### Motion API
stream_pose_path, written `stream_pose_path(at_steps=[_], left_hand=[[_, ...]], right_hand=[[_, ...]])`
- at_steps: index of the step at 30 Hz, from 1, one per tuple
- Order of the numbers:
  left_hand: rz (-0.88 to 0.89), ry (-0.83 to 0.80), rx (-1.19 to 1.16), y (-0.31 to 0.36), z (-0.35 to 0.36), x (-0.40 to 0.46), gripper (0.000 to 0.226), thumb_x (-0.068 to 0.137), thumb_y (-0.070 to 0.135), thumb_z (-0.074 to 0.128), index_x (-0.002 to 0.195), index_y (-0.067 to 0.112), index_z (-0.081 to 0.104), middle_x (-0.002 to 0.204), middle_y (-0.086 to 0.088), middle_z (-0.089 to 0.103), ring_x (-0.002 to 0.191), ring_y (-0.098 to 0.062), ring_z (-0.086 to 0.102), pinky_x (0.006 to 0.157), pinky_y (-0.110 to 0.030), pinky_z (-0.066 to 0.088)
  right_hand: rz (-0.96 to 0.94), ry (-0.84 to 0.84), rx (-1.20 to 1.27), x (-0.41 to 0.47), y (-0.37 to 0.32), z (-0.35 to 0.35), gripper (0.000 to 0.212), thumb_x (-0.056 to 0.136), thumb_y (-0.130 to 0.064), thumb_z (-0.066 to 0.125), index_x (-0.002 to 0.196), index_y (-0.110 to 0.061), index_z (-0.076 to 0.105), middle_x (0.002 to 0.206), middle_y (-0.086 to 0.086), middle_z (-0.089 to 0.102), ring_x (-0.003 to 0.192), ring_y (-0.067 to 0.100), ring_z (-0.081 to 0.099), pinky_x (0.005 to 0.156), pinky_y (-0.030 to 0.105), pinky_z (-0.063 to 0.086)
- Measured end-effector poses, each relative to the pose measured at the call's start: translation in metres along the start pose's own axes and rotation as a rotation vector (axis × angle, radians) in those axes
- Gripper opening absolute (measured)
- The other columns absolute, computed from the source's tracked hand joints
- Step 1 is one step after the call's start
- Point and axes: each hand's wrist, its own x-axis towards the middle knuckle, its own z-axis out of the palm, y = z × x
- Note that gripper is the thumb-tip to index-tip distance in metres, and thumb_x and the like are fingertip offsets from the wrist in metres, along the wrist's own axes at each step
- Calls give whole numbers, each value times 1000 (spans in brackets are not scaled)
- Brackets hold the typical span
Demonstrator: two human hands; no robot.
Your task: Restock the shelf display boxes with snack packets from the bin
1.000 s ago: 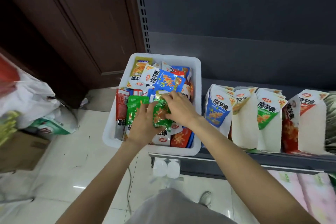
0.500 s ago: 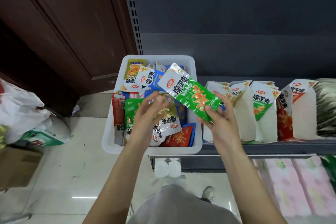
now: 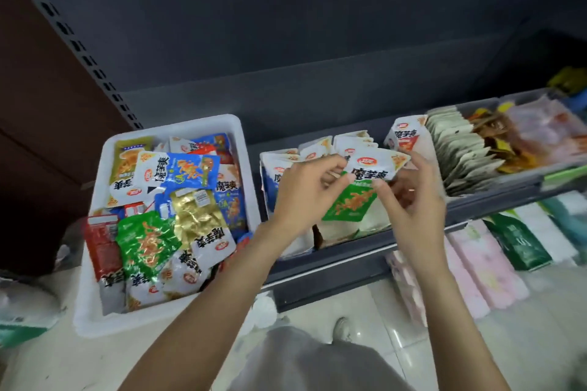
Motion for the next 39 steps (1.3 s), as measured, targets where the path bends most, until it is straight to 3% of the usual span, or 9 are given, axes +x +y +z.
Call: stream_pose_path(at_steps=[3,6,12,18,22,27,33,36,39], left_hand=[[27,3,20,6,30,20,12,83,29,68,85,17,65,75,13,62,72,-7,67,69,-33,56],[43,36,131,3,48,32,11,86,29,66,85,19,62,79,10,68,77,-7,68,69,-33,55],[13,83,427,-11,62,43,16,86,30,64,89,16,59,82,6,67,75,-16,63,61,-29,45],[-46,49,464,-19,66,57,14,85,28,66,87,15,62,69,11,50,70,-14,54,59,-27,36],[-60,78,550,-28,69,57,12,85,25,65,91,15,64,84,0,64,78,-19,59,61,-27,38],[-80,140,554,-31,70,59,8,86,25,62,94,24,64,81,10,65,76,-14,61,59,-25,40],[6,128,614,-36,66,59,21,86,23,63,107,21,61,99,4,64,92,-19,59,66,-33,50],[150,257,523,-30,50,48,22,88,22,62,109,19,63,103,5,64,94,-14,55,75,-26,47],[317,442,450,-23,22,21,15,90,20,58,99,11,68,91,2,68,86,-11,56,74,-24,45]], right_hand=[[-71,32,-124,23,12,-21,28,92,-22,61,118,-25,51,82,-19,62,71,0,62,62,13,47],[-105,24,-144,41,30,-29,9,97,-28,52,105,-25,54,83,-5,68,71,13,67,63,34,55],[-134,-91,-219,63,67,-8,10,99,-29,47,103,-23,54,76,1,69,67,23,66,61,39,52],[-230,-118,-337,88,70,-10,7,97,-25,52,99,-19,55,71,3,66,62,25,62,53,37,48],[-215,-180,-406,95,86,4,5,92,-18,59,91,-14,60,80,5,64,67,25,60,56,31,45],[-68,-178,-379,95,102,26,10,88,-12,64,97,-7,65,94,9,63,79,25,62,64,23,40],[-13,-186,-243,83,90,26,29,88,-11,64,115,-15,54,113,3,57,88,14,62,71,18,45],[-90,-126,-201,74,73,18,27,89,-10,62,115,-15,55,114,2,57,87,14,64,70,22,51],[-234,-101,-195,62,49,13,21,89,-12,62,110,-13,59,106,-2,64,81,9,64,68,17,49]])
